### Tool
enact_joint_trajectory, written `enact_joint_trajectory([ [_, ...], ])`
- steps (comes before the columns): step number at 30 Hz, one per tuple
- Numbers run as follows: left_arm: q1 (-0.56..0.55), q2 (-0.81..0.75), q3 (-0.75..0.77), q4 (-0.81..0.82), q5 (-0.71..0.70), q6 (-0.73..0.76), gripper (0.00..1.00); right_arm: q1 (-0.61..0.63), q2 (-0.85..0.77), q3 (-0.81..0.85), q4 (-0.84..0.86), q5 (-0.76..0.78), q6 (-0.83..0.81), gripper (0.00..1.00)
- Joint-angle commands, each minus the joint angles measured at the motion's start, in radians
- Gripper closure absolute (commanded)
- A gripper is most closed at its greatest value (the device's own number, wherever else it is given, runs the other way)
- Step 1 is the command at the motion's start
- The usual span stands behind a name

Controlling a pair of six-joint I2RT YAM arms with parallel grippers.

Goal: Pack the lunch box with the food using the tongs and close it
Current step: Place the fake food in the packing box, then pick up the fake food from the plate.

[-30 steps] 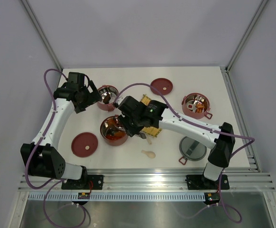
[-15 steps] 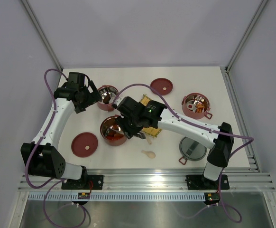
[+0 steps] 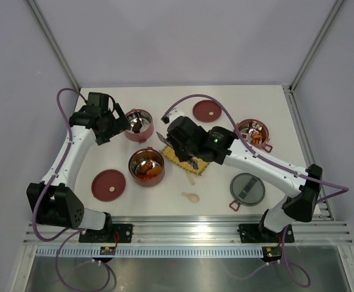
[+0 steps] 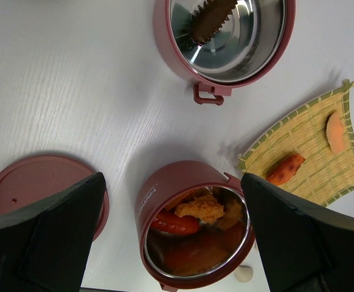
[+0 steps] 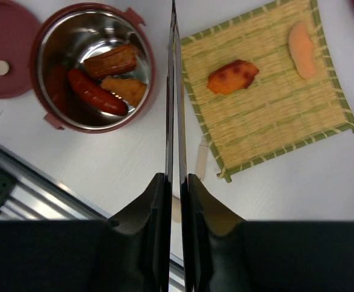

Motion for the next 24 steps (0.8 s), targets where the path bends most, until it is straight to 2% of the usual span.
enact_joint_trajectory([
  [1, 0.005, -0.004, 0.024, 0.024, 0.001, 0.018, 0.01, -0.065, -0.022, -0.051, 0.012, 0.074, 0.079, 0.8],
  [3, 0.003, -0.008, 0.026, 0.023, -0.002, 0.019, 0.01, -0.091, -0.035, -0.081, 0.014, 0.046, 0.125, 0.78],
  [6, 0.005, -0.01, 0.024, 0.02, -0.002, 0.019, 0.01, -0.134, -0.045, -0.118, 0.017, 0.012, 0.176, 0.68],
  [7, 0.003, -0.01, 0.023, 0.02, -0.002, 0.019, 0.01, -0.147, -0.049, -0.126, 0.019, 0.002, 0.185, 0.6],
  [11, 0.005, -0.012, 0.021, 0.021, 0.001, 0.019, 0.01, -0.158, -0.05, -0.141, 0.017, -0.003, 0.219, 0.42],
  [15, 0.005, -0.012, 0.019, 0.021, 0.005, 0.019, 0.01, -0.158, -0.038, -0.152, 0.009, -0.012, 0.247, 0.38],
  [24, 0.003, -0.018, 0.012, 0.023, 0.008, 0.025, 0.01, -0.158, -0.036, -0.18, 0.014, -0.02, 0.268, 0.38],
])
